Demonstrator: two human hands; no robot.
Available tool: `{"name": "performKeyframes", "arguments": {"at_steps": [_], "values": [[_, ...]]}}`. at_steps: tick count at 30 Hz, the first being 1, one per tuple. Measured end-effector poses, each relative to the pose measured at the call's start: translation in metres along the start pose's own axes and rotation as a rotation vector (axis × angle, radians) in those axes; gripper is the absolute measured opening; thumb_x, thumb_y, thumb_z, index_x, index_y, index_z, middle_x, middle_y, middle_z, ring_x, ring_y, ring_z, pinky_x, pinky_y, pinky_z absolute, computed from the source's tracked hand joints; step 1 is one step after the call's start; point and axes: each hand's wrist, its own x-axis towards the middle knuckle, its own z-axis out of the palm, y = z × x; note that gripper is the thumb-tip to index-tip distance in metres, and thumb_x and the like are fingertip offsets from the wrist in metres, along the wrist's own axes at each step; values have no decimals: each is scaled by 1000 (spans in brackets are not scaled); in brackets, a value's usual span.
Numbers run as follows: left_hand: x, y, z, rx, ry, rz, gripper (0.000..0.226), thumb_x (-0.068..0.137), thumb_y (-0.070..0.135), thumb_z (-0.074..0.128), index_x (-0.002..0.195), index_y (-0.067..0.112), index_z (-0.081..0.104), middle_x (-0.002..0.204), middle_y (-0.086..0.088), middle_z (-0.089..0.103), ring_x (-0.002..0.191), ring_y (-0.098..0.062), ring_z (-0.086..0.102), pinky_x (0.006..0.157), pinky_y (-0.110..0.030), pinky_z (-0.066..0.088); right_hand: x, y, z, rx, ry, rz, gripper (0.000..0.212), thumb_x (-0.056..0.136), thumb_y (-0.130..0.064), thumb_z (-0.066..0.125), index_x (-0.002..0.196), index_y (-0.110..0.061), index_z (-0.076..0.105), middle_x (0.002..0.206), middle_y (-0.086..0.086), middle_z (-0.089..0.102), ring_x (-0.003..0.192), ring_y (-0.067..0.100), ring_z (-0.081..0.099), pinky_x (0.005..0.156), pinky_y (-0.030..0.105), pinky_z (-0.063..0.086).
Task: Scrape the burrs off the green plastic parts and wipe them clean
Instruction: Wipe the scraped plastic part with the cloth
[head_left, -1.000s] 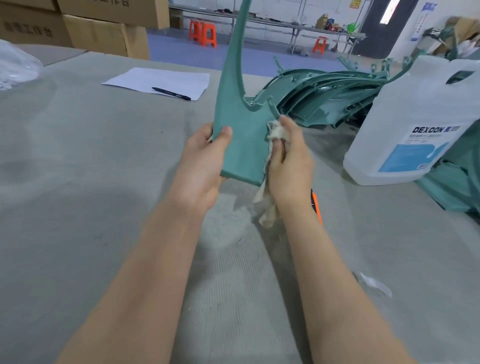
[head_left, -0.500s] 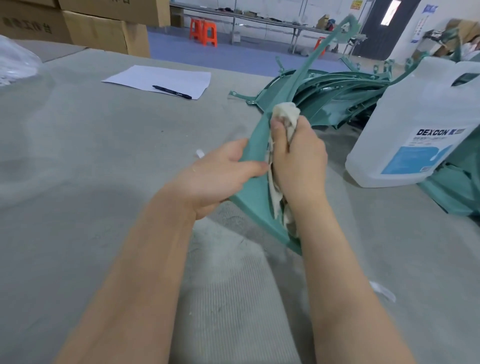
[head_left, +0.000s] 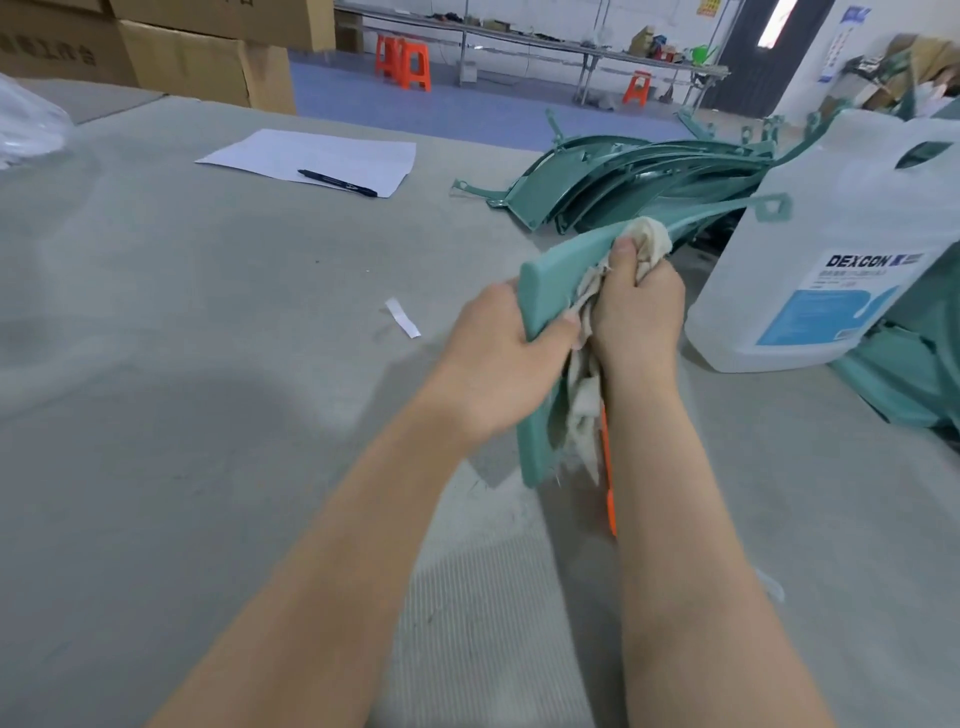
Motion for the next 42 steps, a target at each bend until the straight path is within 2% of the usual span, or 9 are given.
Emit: {"name": "performKeyframes", "arguments": {"at_steps": [7, 12, 17, 21, 23, 28, 34, 38, 42], "values": [[-16, 12, -39, 134, -313, 56, 48, 75, 33, 50, 108, 1, 61, 107, -22, 66, 100, -34, 65, 88, -52, 50, 17, 5, -17, 115, -76, 317, 41, 106, -30, 31, 117, 0, 56, 93, 10, 60, 67, 16, 50, 37, 6, 32], [-22, 19, -49, 178, -375, 59, 43, 76, 32, 49, 104, 3, 62, 101, -18, 69, 94, -32, 66, 81, -51, 52, 25, 24, -21, 307, -2, 489, 30, 106, -17, 33, 77, -19, 41, 71, -5, 37, 54, 1, 37, 38, 5, 33], [-12, 10, -54, 125, -49, -6, 22, 81, 35, 60, 88, 16, 69, 89, -6, 74, 83, -23, 71, 81, -46, 55, 10, 17, -21, 598, -34, 499, 30, 103, -23, 42, 76, -15, 51, 54, 2, 62, 48, 14, 53, 48, 23, 43], [2, -2, -52, 62, 390, -5, 16, 94, 23, 56, 81, 23, 65, 86, -1, 73, 85, -19, 68, 80, -34, 54, 5, 7, -18, 365, 27, 214, 35, 105, -33, 38, 97, -8, 61, 96, 9, 70, 92, 24, 66, 91, 40, 52], [2, 0, -48, 132, 352, 36, 22, 94, 20, 54, 73, 25, 61, 72, 11, 69, 73, -9, 65, 70, -24, 49, -16, -16, -15, 412, 153, -85, 27, 104, -32, 37, 107, -20, 61, 116, 4, 65, 116, 20, 58, 106, 40, 41], [-8, 8, -45, 190, 32, 230, 19, 85, 14, 52, 81, -1, 62, 80, -22, 66, 77, -30, 63, 68, -40, 50, -50, -37, 13, 35, -327, -595, 54, 99, -44, 22, 136, -20, 54, 150, -7, 43, 147, 14, 18, 120, 46, -8], [-18, 13, -55, 173, -13, 255, 39, 79, 34, 51, 82, -2, 65, 73, -16, 65, 66, -27, 65, 57, -40, 48, -1, -19, -1, -445, -119, -227, 47, 107, -30, 20, 134, -18, 57, 148, -4, 46, 149, 9, 12, 118, 49, -9], [-17, 12, -60, 176, 21, 218, 21, 85, 28, 61, 67, 19, 65, 59, 17, 67, 50, -2, 62, 43, -12, 43, 22, 4, -16, -580, -134, 117, 51, 107, -29, 16, 130, -11, 57, 134, 14, 56, 130, 28, 45, 117, 51, 10], [-11, 9, -52, 208, 53, 251, 27, 89, 22, 61, 62, 19, 61, 49, 17, 58, 49, 1, 54, 44, -7, 36, -7, -13, -7, -306, -98, -66, 47, 106, -18, 20, 115, 0, 63, 107, 28, 66, 106, 39, 57, 111, 48, 26]]}}
